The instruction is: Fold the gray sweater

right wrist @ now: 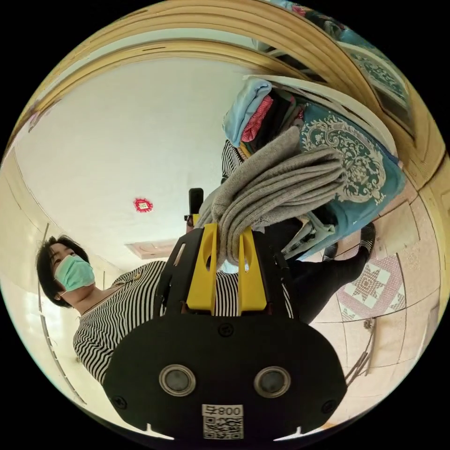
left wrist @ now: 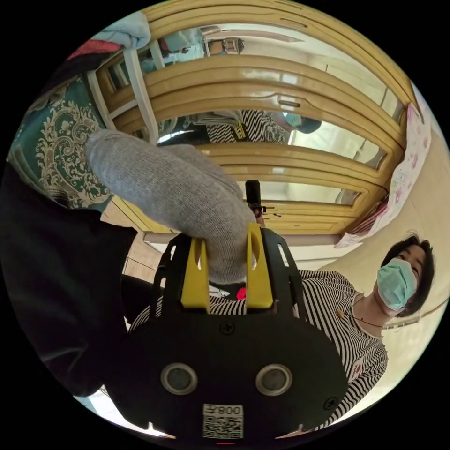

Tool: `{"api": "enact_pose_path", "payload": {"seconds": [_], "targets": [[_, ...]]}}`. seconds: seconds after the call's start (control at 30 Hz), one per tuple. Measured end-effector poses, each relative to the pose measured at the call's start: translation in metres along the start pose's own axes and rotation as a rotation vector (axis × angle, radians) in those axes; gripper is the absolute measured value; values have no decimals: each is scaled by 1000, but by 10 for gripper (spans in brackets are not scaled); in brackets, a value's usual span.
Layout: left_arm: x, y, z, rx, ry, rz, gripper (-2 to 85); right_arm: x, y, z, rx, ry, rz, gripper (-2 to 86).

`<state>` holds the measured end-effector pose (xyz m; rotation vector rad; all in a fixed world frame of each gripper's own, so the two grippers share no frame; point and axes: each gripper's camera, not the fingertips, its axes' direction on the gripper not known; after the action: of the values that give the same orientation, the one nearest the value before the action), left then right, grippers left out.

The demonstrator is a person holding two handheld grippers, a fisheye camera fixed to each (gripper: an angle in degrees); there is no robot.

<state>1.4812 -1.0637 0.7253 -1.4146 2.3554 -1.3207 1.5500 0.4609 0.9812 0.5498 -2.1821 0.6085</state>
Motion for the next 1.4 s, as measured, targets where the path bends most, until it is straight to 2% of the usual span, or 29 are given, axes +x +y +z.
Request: {"api": "enact_pose_path", "payload": {"seconds": [0.27,0.47,0.67,0.93,1.13,1.3,1.4], "targets": [[-46,-79,11,366,-161,-96,135,-68,-212,34,-299,300,-181,71],[-108,-124,62,464,-312,-262,136,-61,-312,89,-467,503,-190,72],[-143,-162,103,432,-375,-376,135,-20,-356,134,-609,579,-80,72],[-127,-178,139,462,-431,-295,140,-83,-357,139,-615,610,-225,75],[-195,-193,202,199,-539,-566,133,-18,-343,170,-670,901,-105,61],[-169,-202,223,163,-561,-436,112,-26,-327,177,-613,995,-152,41],[-145,-207,228,200,-512,-340,104,-52,-322,185,-590,908,-206,33]]}}
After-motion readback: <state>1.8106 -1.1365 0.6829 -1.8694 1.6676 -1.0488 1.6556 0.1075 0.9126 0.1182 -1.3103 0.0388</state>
